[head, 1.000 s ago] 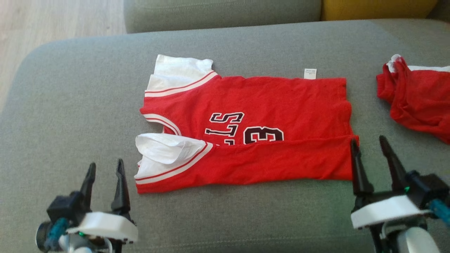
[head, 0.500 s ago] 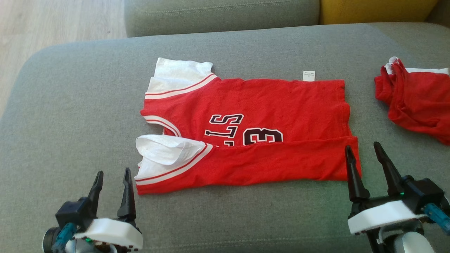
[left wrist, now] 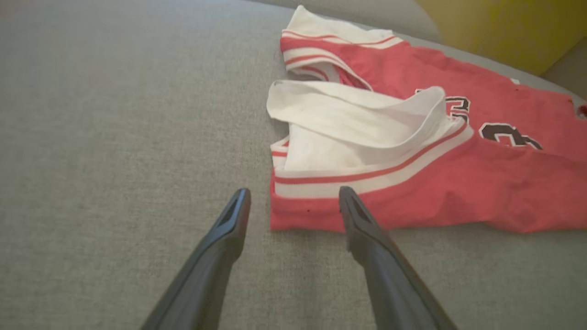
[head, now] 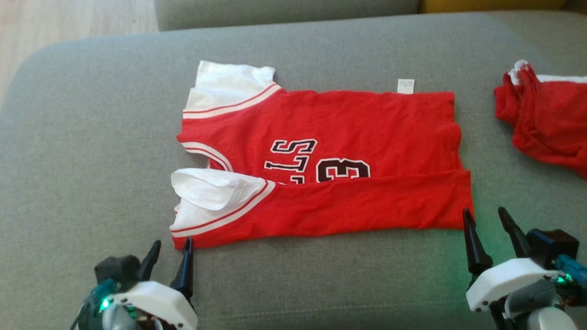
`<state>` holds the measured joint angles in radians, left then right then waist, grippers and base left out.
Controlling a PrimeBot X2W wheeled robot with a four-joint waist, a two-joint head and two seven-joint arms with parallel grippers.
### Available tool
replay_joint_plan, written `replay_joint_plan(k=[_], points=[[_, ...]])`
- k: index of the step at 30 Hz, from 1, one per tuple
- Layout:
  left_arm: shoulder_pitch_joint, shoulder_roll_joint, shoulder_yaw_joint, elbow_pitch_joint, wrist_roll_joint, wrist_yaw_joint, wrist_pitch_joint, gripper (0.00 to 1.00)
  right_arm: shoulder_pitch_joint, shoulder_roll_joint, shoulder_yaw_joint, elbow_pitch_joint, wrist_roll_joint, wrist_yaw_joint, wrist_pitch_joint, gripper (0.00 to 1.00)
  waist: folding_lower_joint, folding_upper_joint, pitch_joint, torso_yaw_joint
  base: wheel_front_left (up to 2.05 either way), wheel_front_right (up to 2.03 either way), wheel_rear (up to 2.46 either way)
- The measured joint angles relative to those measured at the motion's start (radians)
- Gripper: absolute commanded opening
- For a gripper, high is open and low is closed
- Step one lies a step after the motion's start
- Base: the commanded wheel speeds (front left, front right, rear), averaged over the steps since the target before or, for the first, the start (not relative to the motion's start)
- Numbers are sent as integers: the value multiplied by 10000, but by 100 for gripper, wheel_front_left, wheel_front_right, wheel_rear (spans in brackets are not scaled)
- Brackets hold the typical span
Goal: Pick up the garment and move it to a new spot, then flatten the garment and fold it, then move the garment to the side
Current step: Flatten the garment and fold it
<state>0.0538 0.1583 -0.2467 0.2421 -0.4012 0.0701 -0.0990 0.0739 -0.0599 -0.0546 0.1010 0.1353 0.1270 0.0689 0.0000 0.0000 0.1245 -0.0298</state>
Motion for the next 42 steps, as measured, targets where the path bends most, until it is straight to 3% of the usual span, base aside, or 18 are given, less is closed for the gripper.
replay_joint_plan(k=[15,16,17,18,19,20,21,22,23,42], points=[[-1381,-12,19,938,-851,-633,917,100,-716,144,-270,443,-324,0,1615,100,0,0,1191,-57,0,0,0],[-1468,-10,27,978,-903,-694,945,91,-780,144,-268,512,-324,0,1616,100,0,0,1244,-52,0,0,0],[-1555,0,25,1009,-940,-715,965,43,-866,144,-268,600,-320,0,1620,100,0,0,1290,-46,0,0,0],[-1643,8,27,1055,-947,-732,976,12,-925,144,-272,667,-299,0,1641,100,0,0,1333,-38,0,0,0],[-1710,13,23,1095,-947,-796,980,0,-990,146,-282,734,-297,0,1626,84,0,0,1371,-23,0,0,0],[-1780,29,10,1135,-947,-869,991,0,-1054,148,-305,773,-236,0,1561,50,0,0,1403,0,0,0,0],[-1832,15,-6,1152,-947,-884,1028,0,-1118,146,-314,819,-142,0,1555,39,0,0,1428,22,0,0,0],[-1838,19,-10,1145,-949,-899,1032,0,-1172,148,-314,874,-113,0,1536,16,0,0,1450,41,0,0,0],[-1838,19,-10,1137,-970,-961,1022,0,-1221,148,-313,957,-79,0,1503,0,0,0,1471,63,0,0,0],[-844,153,-13,10,-1099,-535,897,0,-589,155,-665,949,527,0,1340,0,0,0,924,228,0,0,0]])
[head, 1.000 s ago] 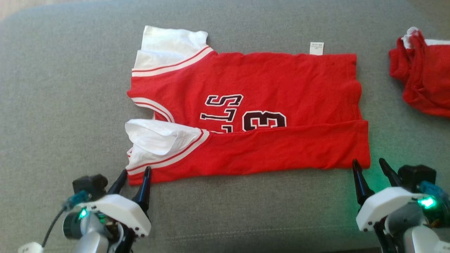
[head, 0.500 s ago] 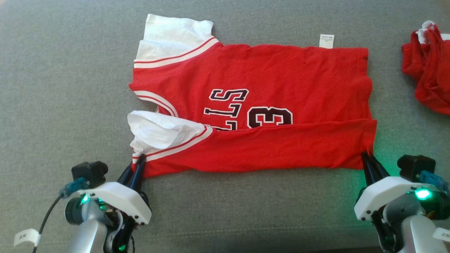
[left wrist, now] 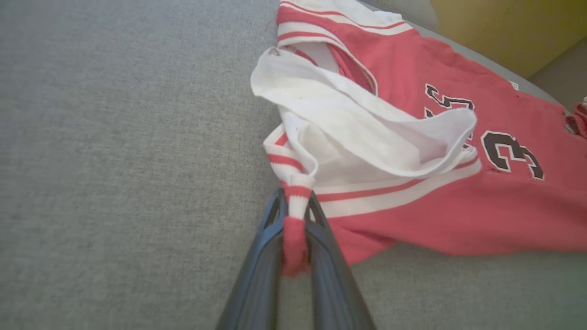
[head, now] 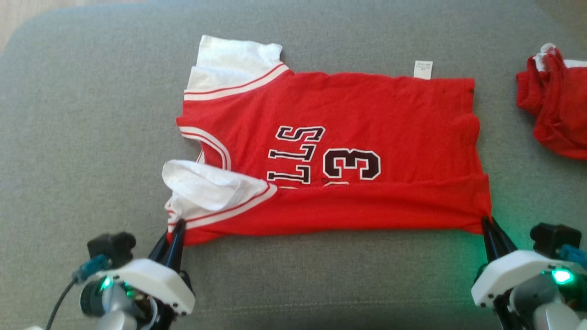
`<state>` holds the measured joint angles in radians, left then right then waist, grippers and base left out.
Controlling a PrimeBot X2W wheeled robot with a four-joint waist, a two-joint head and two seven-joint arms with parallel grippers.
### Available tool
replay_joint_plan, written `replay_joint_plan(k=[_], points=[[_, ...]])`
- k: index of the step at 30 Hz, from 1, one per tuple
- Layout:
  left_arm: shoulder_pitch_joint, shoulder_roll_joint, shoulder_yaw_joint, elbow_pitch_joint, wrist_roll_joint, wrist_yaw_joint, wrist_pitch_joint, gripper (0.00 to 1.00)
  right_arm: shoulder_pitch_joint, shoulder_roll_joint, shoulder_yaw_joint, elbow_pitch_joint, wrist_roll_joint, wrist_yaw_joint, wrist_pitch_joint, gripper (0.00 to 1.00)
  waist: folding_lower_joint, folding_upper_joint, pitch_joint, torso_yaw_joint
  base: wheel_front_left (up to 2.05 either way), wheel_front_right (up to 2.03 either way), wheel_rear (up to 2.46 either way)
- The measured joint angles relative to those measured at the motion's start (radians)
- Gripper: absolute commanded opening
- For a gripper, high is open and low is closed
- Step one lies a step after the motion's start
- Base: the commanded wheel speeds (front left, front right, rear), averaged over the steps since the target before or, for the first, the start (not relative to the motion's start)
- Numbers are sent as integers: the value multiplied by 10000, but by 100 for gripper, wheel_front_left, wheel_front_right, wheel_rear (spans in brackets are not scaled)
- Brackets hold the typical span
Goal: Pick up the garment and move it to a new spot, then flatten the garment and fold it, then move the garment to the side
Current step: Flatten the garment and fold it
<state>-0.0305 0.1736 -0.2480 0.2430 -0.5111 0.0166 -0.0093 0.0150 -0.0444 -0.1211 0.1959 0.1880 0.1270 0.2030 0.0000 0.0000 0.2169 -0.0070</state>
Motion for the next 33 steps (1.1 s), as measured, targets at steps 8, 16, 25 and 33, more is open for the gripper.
replay_joint_plan(k=[8,16,25,33], points=[[1126,144,15,-842,-25,380,322,0,862,19,27,-533,198,0,399,0,0,0,-592,72,0,0,0],[2130,284,-2,-1682,-144,719,826,0,1759,42,-104,-1112,424,0,815,0,0,0,-1062,232,0,0,0],[1775,226,-186,-1248,-176,802,759,100,1743,46,165,-1139,863,0,389,100,0,0,-1035,193,0,0,0],[1324,119,17,-1262,483,1150,-855,100,1367,44,351,-1843,343,0,-796,100,0,0,-1083,14,0,0,0]])
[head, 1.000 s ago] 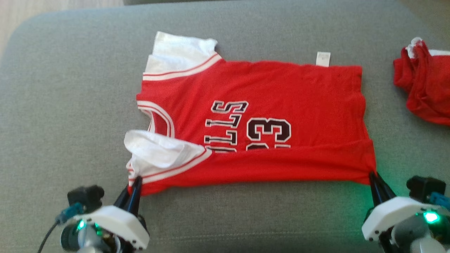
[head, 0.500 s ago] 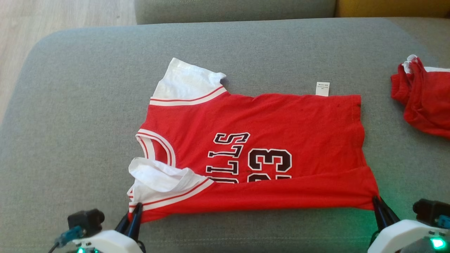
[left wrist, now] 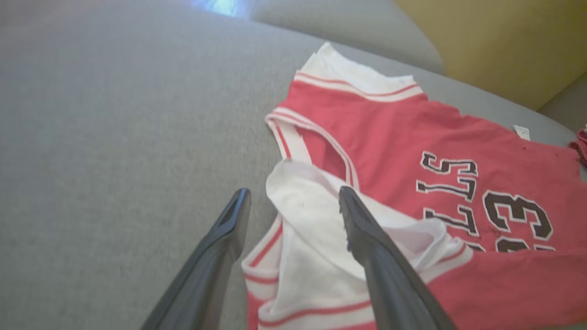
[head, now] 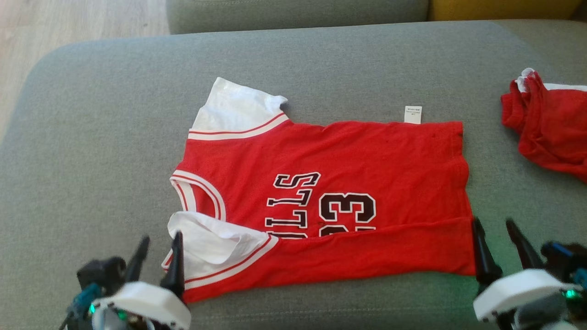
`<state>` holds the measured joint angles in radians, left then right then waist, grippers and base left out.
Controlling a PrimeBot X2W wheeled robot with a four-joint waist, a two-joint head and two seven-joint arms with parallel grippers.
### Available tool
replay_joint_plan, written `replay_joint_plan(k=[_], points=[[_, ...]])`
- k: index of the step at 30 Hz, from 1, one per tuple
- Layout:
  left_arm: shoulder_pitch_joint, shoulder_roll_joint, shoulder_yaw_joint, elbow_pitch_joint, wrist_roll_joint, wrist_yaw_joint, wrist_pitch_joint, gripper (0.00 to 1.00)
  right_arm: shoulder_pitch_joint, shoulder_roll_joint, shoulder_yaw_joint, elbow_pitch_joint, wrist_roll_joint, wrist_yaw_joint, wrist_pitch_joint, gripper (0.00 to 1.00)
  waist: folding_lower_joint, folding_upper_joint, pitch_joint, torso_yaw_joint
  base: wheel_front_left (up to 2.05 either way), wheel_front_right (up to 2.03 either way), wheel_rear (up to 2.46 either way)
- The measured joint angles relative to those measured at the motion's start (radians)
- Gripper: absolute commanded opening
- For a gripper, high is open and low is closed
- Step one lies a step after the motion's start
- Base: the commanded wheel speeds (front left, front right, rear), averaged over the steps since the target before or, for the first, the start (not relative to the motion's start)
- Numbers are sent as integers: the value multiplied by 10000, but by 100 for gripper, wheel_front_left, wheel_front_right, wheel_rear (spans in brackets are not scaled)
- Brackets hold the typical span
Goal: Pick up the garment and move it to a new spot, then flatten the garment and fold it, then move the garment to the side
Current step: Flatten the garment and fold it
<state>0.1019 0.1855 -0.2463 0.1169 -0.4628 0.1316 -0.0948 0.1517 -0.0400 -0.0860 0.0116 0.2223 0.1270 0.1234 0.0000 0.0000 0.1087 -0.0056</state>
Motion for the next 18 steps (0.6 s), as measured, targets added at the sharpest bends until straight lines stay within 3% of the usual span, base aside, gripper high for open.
replay_joint_plan(k=[6,18], points=[[-636,25,15,-207,487,184,-746,100,-451,-2,314,-364,-401,0,-456,100,0,0,-50,-49,0,0,0],[-1186,36,-119,38,495,104,-554,100,-627,-4,462,-380,-374,0,-663,100,0,0,306,-38,0,0,0]])
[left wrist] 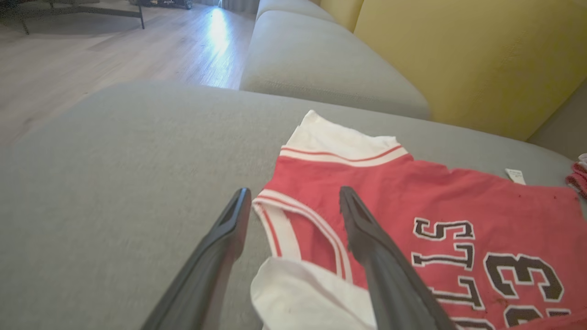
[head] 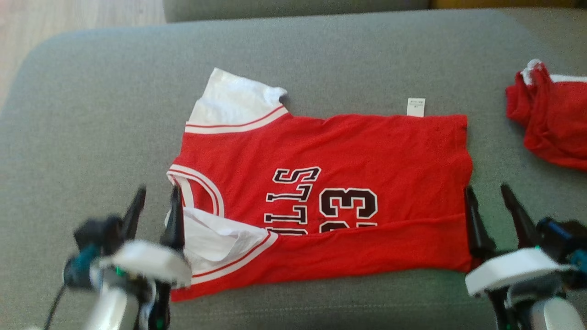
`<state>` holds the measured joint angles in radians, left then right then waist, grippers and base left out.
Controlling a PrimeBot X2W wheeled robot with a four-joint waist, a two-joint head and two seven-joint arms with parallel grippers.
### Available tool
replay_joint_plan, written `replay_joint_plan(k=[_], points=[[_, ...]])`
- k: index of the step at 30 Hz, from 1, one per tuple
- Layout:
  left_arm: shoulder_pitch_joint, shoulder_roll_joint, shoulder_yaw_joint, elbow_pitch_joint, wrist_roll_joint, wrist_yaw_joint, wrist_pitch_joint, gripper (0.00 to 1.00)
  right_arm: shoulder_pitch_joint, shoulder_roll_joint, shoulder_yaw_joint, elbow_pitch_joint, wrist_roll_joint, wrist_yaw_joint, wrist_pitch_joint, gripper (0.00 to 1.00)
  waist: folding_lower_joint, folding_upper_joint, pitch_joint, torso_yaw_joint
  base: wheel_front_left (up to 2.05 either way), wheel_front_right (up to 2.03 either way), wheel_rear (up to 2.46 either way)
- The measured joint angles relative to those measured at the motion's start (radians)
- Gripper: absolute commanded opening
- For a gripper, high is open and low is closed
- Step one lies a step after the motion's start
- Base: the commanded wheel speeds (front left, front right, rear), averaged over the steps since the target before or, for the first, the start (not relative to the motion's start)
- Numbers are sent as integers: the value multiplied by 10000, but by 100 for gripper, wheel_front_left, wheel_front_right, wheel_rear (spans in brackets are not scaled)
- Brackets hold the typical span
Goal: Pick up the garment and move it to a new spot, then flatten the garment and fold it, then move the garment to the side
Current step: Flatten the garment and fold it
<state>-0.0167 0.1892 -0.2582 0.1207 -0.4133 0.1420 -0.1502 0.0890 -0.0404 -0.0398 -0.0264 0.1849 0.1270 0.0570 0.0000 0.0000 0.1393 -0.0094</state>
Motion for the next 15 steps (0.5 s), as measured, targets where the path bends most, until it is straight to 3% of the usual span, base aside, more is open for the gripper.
replay_joint_plan(k=[7,15], points=[[-3465,15,-217,646,59,-652,656,100,-1323,-10,33,-433,-2,0,-107,100,0,0,1079,-50,0,0,0],[-6954,-136,-399,3204,19,-1523,1081,100,-2449,-17,303,-454,-2,0,-314,100,3,0,2617,-227,0,0,0]])
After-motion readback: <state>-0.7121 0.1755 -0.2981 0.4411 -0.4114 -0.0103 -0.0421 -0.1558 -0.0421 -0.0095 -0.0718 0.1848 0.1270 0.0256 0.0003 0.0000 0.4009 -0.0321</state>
